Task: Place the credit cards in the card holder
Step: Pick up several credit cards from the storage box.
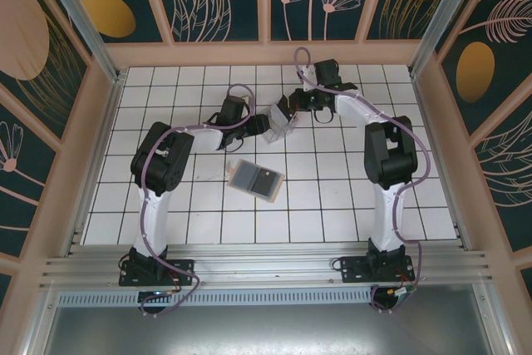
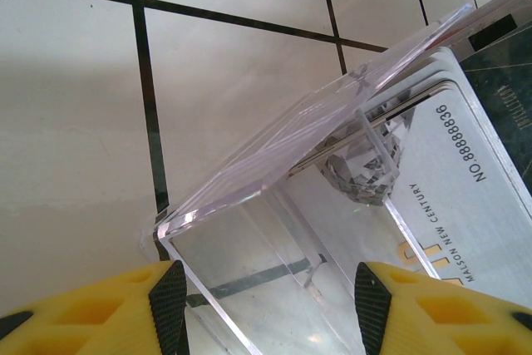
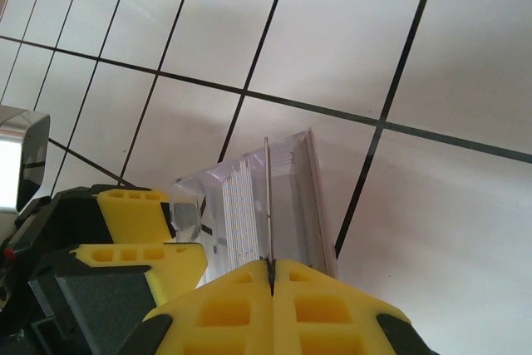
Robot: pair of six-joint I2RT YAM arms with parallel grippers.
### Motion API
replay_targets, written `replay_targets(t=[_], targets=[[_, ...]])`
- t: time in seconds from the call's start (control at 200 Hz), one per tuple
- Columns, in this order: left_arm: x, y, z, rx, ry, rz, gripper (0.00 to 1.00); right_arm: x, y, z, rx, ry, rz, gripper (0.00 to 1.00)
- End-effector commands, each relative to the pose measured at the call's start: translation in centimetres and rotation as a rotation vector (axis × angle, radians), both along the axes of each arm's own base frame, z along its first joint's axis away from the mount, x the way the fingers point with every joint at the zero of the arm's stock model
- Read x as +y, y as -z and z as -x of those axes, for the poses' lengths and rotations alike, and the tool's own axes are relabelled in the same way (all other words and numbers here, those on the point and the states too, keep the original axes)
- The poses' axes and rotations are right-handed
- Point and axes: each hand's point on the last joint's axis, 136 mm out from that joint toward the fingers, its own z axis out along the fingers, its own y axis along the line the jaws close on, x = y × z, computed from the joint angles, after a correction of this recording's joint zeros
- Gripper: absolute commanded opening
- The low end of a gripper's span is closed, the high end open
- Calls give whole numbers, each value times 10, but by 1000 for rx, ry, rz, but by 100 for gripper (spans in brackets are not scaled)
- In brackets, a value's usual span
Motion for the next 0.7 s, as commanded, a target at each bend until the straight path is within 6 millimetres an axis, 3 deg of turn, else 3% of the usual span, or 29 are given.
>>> replay_targets(t=[0.0,0.696], targets=[[10,36,29,134,11,-61,59,-1,-29,1,-37,-2,-73,0],[12,38,30,137,7,-61,59,1,-39,3,12,-13,-254,0]])
